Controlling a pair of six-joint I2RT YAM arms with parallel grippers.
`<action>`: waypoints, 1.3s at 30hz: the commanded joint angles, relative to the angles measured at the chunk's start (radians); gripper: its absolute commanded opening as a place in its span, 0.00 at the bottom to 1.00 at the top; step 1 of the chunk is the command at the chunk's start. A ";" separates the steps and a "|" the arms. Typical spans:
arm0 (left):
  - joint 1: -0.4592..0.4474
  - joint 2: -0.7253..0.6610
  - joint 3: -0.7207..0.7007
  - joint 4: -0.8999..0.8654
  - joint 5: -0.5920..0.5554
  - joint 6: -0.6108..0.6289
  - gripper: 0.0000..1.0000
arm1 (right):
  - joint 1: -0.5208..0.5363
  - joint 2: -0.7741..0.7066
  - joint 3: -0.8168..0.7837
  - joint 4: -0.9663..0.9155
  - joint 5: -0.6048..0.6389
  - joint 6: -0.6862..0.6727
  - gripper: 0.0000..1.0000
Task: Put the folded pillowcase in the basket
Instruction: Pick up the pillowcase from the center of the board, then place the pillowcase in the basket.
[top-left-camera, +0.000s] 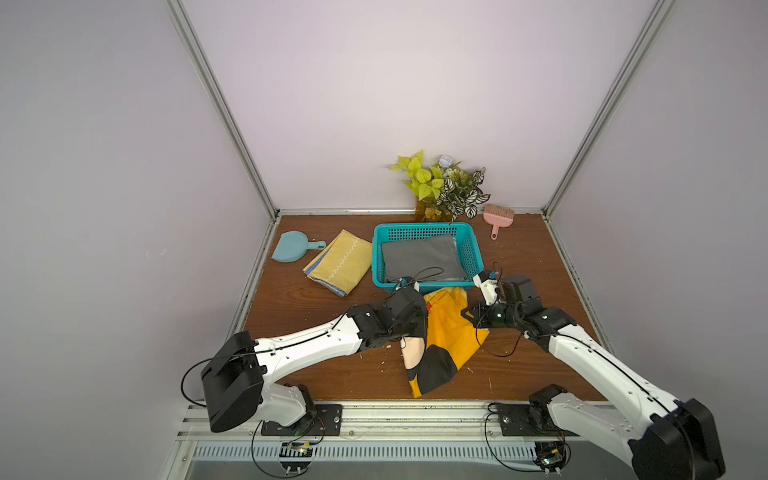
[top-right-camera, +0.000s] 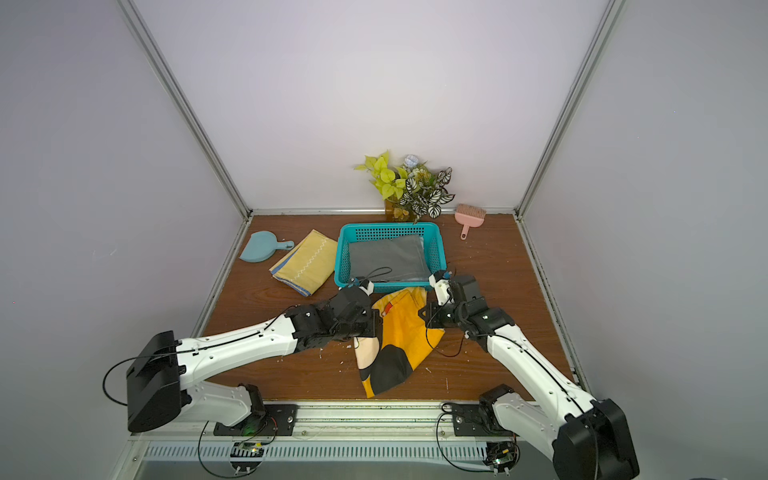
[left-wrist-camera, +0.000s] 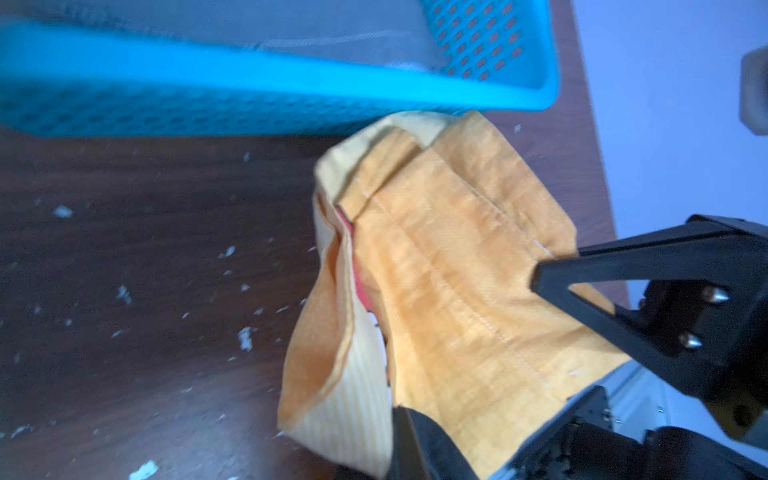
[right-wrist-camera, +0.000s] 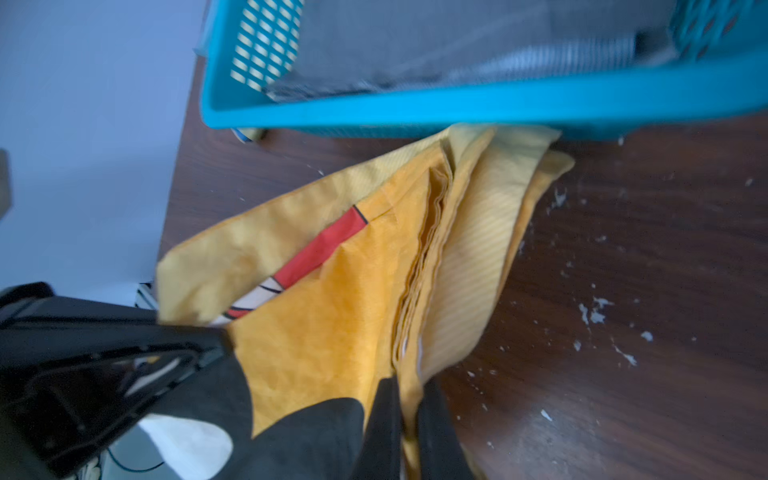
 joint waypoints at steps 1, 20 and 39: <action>-0.012 0.019 0.096 -0.083 0.061 0.094 0.00 | 0.006 -0.021 0.133 -0.153 -0.026 -0.019 0.00; 0.317 0.140 0.444 -0.165 0.058 0.392 0.01 | -0.047 0.182 0.447 0.057 0.028 -0.015 0.00; 0.574 0.750 1.007 -0.184 0.241 0.573 0.00 | -0.119 0.546 0.423 0.422 0.142 0.003 0.00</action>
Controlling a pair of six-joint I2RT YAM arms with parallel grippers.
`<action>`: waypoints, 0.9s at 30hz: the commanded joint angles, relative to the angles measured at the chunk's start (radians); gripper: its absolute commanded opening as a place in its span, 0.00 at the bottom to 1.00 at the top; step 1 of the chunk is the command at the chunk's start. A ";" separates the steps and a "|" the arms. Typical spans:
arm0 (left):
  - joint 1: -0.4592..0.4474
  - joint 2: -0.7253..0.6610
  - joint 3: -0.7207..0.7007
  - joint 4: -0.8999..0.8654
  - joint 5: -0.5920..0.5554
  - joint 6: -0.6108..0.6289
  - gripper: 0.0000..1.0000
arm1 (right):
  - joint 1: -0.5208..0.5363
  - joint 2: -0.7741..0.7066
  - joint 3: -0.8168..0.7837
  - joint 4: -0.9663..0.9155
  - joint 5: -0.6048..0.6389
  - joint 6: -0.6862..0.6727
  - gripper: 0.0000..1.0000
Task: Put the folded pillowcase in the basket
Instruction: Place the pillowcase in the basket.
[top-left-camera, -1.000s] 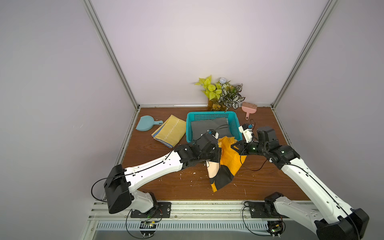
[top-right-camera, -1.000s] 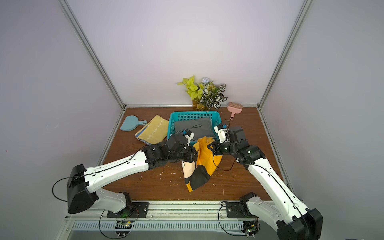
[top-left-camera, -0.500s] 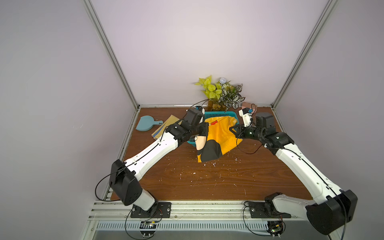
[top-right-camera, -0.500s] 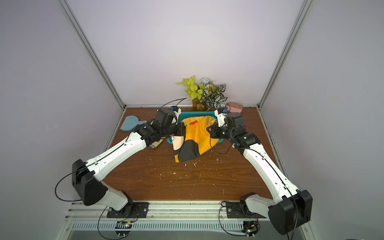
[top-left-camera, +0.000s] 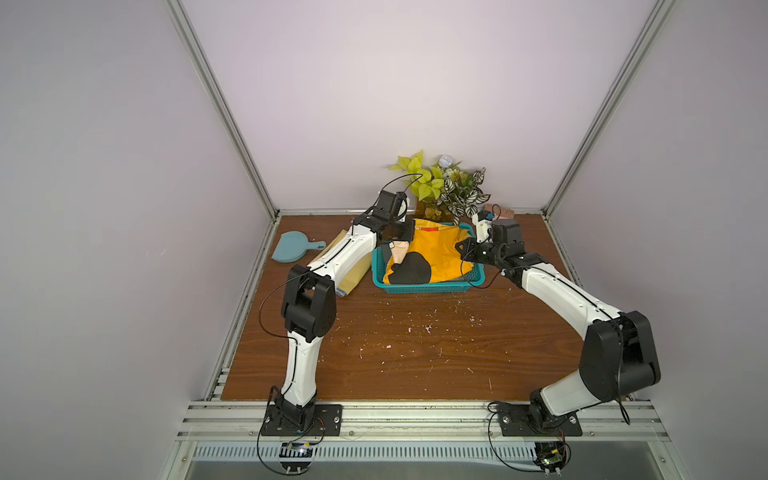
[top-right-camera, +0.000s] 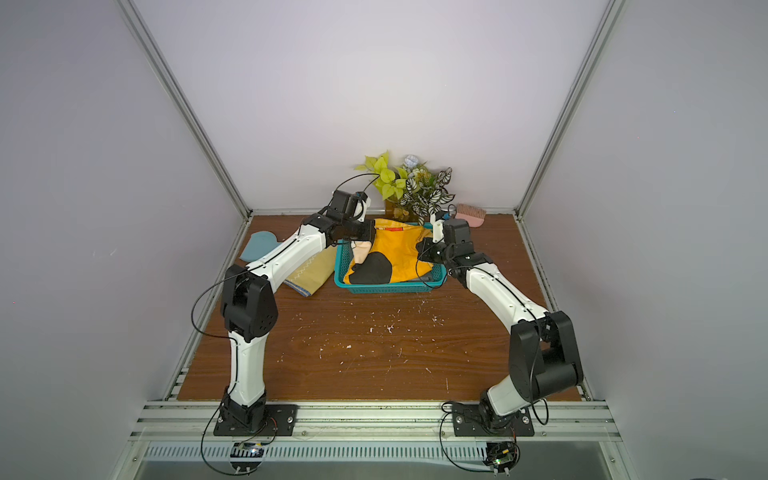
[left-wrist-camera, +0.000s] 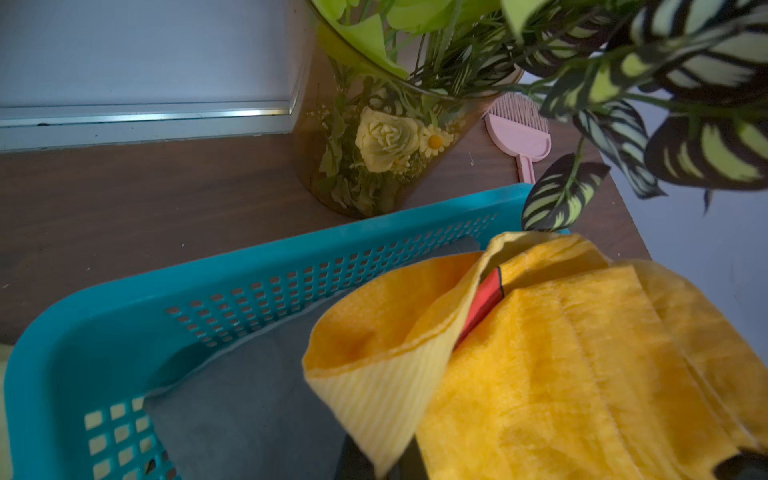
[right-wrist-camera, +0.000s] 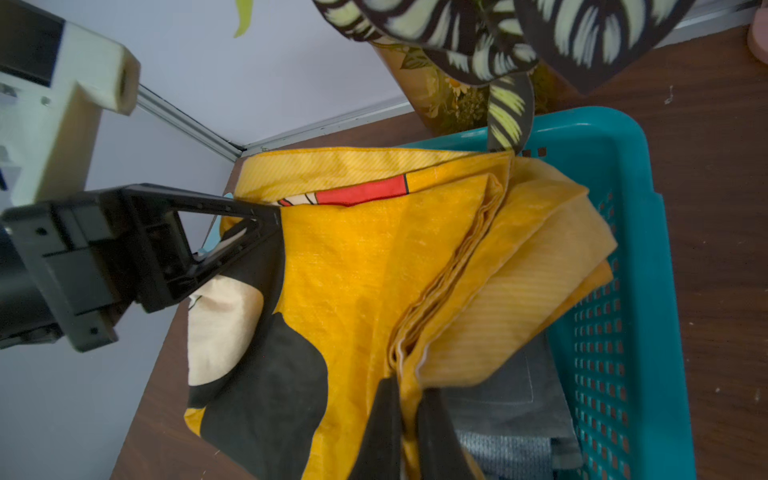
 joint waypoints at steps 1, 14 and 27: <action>0.035 0.040 0.082 -0.013 0.011 0.037 0.00 | -0.003 0.019 0.019 0.087 0.015 0.000 0.00; 0.048 0.023 -0.003 -0.049 -0.077 0.062 0.74 | -0.009 0.073 -0.024 0.110 0.037 -0.007 0.40; 0.077 -0.251 -0.158 -0.133 -0.350 -0.010 0.88 | -0.007 -0.218 -0.128 0.072 0.070 -0.016 0.92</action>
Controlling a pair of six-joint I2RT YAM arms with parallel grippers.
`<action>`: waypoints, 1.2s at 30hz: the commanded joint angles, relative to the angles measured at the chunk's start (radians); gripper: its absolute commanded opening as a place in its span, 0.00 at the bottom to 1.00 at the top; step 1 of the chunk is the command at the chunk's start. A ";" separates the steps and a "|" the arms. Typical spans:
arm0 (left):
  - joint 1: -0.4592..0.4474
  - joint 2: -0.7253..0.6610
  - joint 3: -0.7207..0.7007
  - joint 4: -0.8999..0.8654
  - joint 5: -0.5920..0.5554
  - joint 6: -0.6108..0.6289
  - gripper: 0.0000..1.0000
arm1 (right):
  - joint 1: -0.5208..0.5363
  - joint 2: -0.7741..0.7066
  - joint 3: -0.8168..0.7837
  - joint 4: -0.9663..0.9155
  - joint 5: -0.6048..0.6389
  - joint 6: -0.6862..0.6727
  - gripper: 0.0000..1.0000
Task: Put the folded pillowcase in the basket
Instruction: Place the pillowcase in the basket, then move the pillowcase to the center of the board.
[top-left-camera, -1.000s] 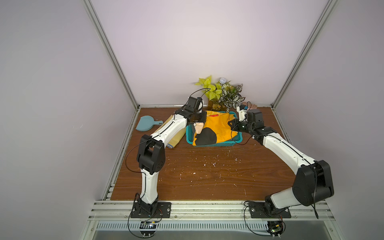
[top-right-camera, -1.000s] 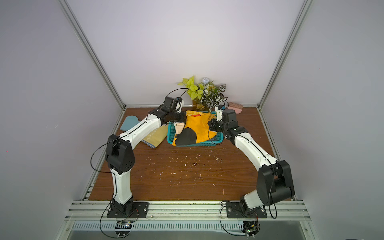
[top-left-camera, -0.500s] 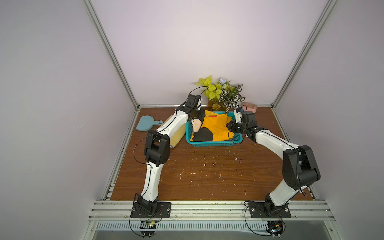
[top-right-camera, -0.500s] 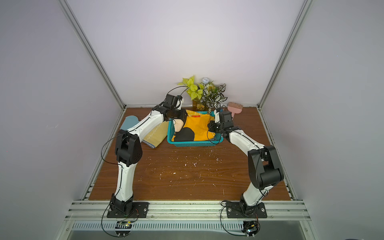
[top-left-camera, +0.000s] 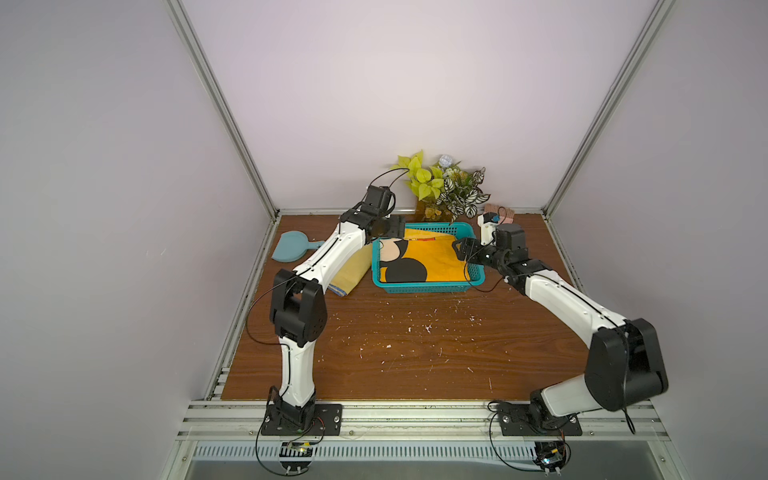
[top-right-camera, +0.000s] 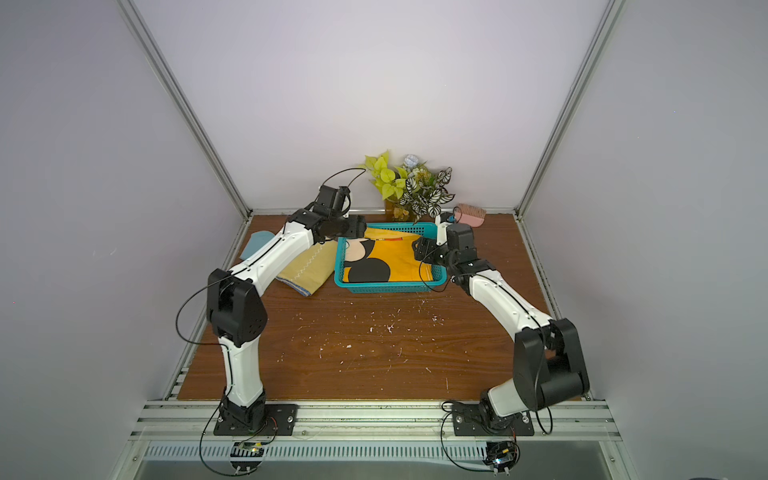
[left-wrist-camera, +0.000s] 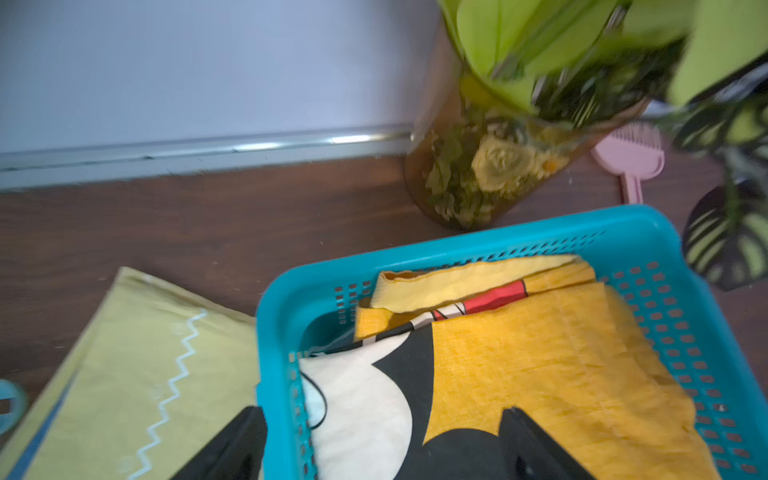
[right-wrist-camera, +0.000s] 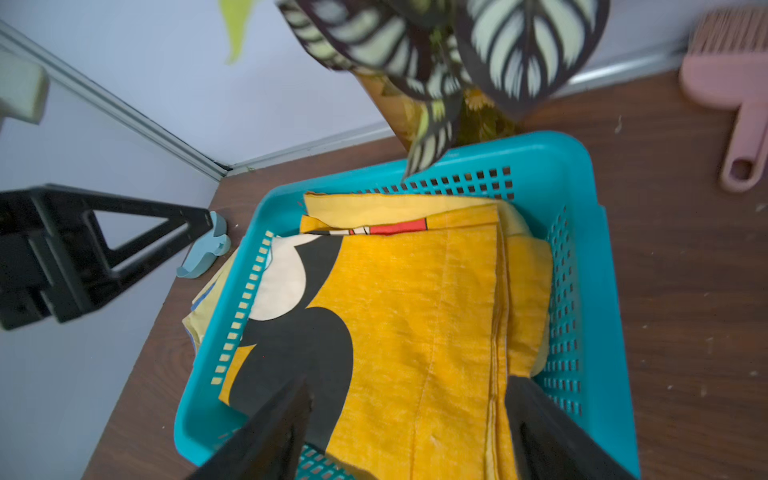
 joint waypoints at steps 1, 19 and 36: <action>0.055 -0.108 -0.119 -0.044 -0.112 -0.082 0.88 | 0.002 -0.121 -0.045 0.011 0.011 -0.013 0.96; 0.363 -0.439 -0.951 0.315 0.002 -0.480 0.97 | 0.027 -0.334 -0.257 -0.116 -0.110 -0.060 0.99; 0.369 -0.275 -0.955 0.415 0.061 -0.504 0.43 | 0.028 -0.376 -0.302 -0.153 -0.106 -0.064 0.99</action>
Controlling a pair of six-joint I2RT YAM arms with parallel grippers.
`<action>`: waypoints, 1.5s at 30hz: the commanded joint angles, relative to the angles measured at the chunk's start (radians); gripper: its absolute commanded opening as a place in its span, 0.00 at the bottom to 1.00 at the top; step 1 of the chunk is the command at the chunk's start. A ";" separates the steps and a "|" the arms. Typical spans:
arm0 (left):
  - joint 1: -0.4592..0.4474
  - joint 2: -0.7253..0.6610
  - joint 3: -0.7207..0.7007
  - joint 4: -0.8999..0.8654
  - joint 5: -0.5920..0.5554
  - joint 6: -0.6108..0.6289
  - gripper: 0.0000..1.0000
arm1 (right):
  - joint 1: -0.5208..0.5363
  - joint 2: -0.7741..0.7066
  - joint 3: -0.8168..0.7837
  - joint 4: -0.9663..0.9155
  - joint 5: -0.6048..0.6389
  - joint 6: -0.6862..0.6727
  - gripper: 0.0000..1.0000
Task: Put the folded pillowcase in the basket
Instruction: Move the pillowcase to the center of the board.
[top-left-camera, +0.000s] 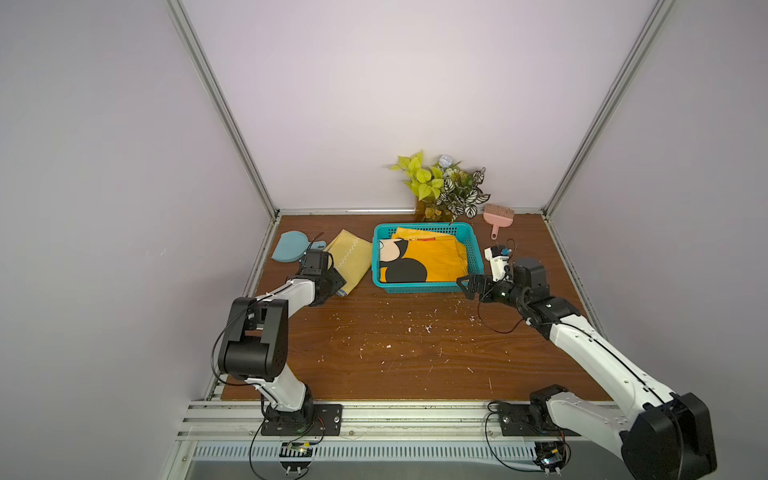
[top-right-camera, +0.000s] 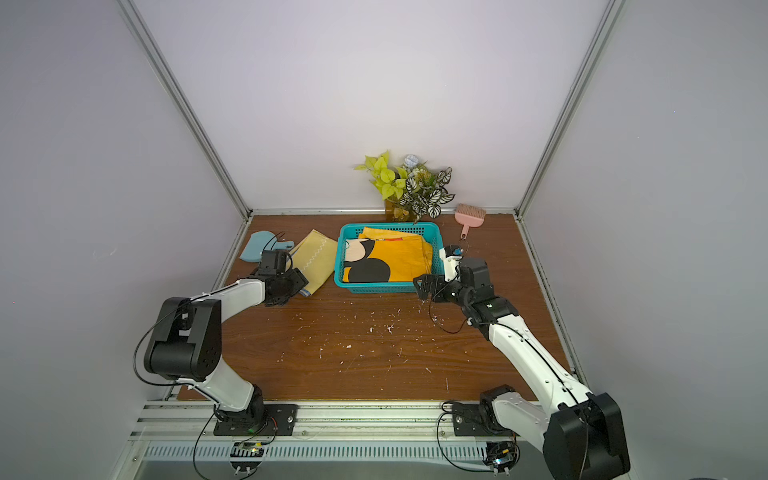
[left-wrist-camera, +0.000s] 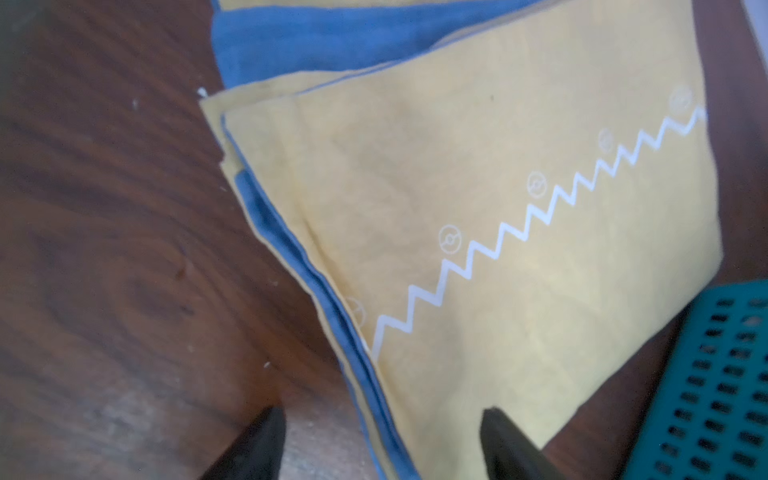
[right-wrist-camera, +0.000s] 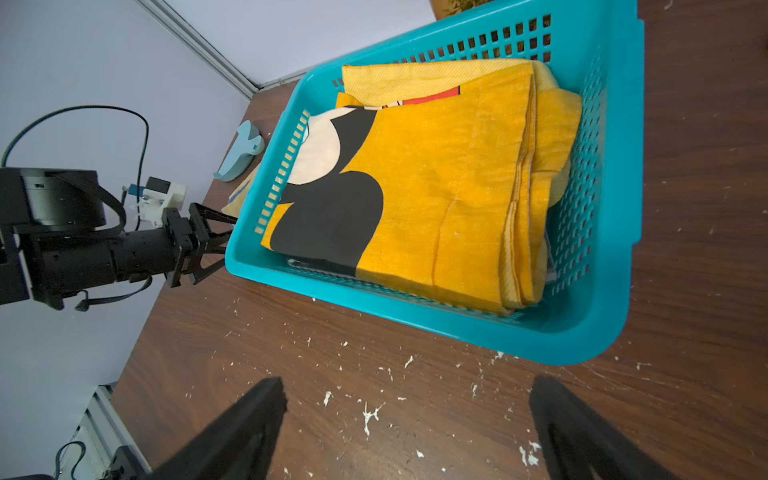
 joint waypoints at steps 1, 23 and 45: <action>0.012 0.024 0.023 -0.011 -0.014 0.025 0.30 | 0.005 -0.032 -0.003 -0.005 -0.004 -0.010 0.99; 0.017 -0.281 -0.280 -0.119 0.002 0.060 0.00 | 0.007 -0.037 -0.009 -0.002 -0.026 -0.001 0.99; 0.064 -0.630 -0.361 -0.329 -0.044 -0.012 0.13 | 0.012 0.010 0.063 -0.037 -0.150 -0.029 0.99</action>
